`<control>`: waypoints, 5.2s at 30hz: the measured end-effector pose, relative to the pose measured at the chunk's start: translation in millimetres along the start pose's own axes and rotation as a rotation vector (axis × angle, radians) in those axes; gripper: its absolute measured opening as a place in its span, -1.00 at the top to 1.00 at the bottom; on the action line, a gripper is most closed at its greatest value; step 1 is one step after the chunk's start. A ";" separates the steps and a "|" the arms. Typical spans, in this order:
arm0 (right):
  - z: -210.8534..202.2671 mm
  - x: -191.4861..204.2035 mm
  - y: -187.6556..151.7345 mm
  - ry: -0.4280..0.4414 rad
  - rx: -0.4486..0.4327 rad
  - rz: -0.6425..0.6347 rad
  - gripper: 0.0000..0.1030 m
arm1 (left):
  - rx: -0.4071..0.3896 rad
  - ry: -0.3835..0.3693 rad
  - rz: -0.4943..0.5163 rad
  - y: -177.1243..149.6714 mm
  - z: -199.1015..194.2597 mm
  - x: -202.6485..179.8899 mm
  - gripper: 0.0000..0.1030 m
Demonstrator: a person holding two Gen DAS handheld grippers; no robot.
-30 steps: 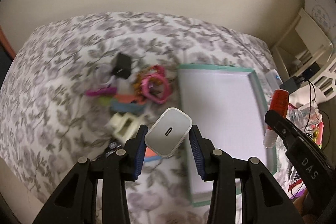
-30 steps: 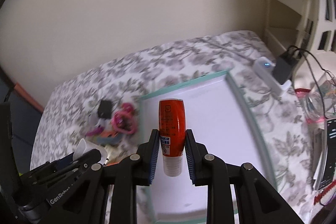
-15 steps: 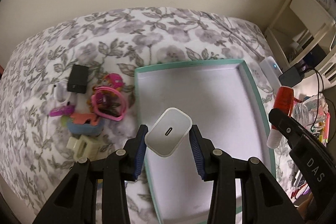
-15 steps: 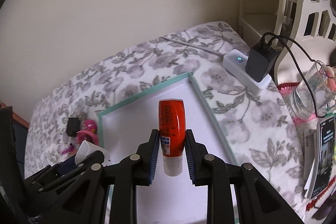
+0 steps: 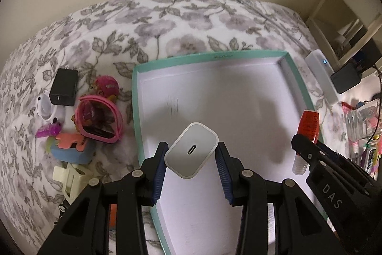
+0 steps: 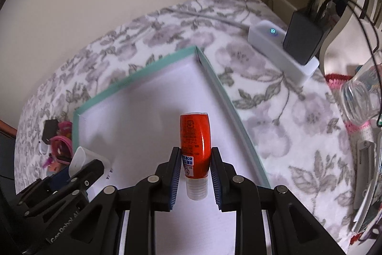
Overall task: Organize rigid objects
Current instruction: 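Release the charger cube with the left tool while the right tool releases the glue bottle in the tray, then move both tools back toward the remaining items beside the tray, then grasp the black toy car with the left tool while the right tool grasps the orange-blue toy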
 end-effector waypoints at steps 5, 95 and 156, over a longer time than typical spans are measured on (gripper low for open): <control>6.9 2.3 -2.4 -0.017 0.021 -0.018 0.50 | -0.011 0.000 0.027 0.5 -1.2 -5.7 0.18; -67.7 131.1 -48.6 0.143 -0.182 -0.269 -1.00 | -0.423 0.129 -0.402 -66.1 -156.6 201.1 -0.98; -17.7 224.4 -126.7 0.193 -0.021 -0.545 -0.54 | 0.110 -0.016 -0.451 -106.8 -21.2 199.0 0.00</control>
Point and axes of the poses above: each gripper's, at about its wrist camera, not at the fingertips, and z roughly the way its jaws point, x to its left, y to its top, the point moved 4 cm from there along z, roughly the way its jaws point, and after that the axes turned 11 degrees about -y, right-handed, at the moved point
